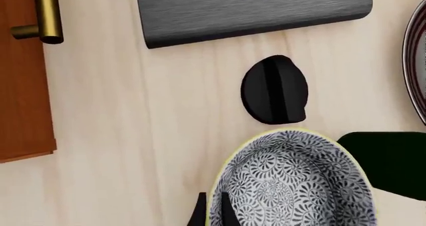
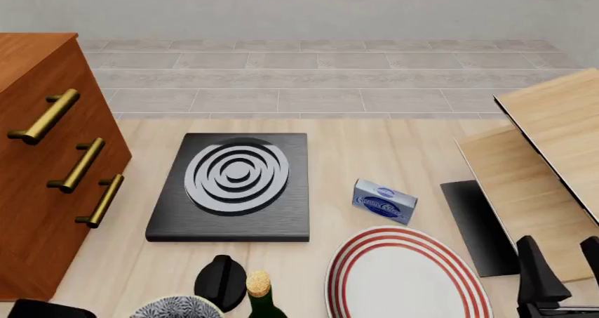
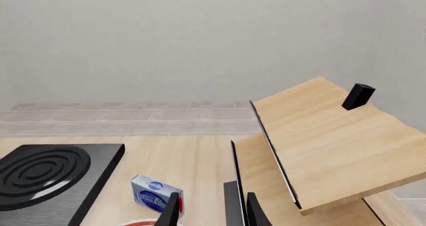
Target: Put the bowl on the top of the cabinet.
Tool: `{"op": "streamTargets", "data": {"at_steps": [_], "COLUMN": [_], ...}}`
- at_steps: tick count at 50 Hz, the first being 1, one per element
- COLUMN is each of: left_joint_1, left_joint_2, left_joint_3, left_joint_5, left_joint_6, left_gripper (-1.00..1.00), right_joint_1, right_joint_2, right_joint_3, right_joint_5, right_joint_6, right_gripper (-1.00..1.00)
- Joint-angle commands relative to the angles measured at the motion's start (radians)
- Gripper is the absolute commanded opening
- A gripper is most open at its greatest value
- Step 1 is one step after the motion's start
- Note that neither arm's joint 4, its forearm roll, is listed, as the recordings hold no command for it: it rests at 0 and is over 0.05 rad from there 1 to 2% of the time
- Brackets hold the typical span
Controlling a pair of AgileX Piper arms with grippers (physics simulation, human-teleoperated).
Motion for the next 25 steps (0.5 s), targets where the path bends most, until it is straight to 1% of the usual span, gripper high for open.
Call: {"op": "streamTargets", "data": {"at_steps": [1, 2, 3, 5, 6, 10, 20, 25], "left_joint_1": [0.034, 0.054, 0.078, 0.065, 0.075, 0.085, 0.105, 0.12], "left_joint_2": [-0.008, -0.009, -0.015, -0.011, -0.012, -0.01, -0.013, -0.017], "left_joint_3": [-0.015, -0.02, -0.027, -0.025, -0.028, -0.05, -0.06, -0.097], "left_joint_5": [0.015, 0.017, 0.02, 0.021, 0.023, 0.032, 0.026, 0.035], "left_joint_6": [0.035, 0.052, 0.104, 0.072, 0.086, 0.101, 0.113, 0.122], "left_gripper": [-1.0, -1.0, -1.0, -1.0, -1.0, -1.0, -1.0, -1.0], "right_joint_1": [0.0, 0.0, 0.0, 0.0, 0.0, 0.0, 0.0, 0.0], "right_joint_2": [0.0, 0.0, 0.0, 0.0, 0.0, 0.0, 0.0, 0.0], "right_joint_3": [0.0, 0.0, 0.0, 0.0, 0.0, 0.0, 0.0, 0.0], "right_joint_5": [-0.001, -0.001, -0.001, -0.001, -0.001, -0.001, -0.001, -0.001], "right_joint_6": [0.0, 0.0, 0.0, 0.0, 0.0, 0.0, 0.0, 0.0], "right_gripper": [1.0, 1.0, 1.0, 1.0, 1.0, 1.0, 1.0, 1.0]}}
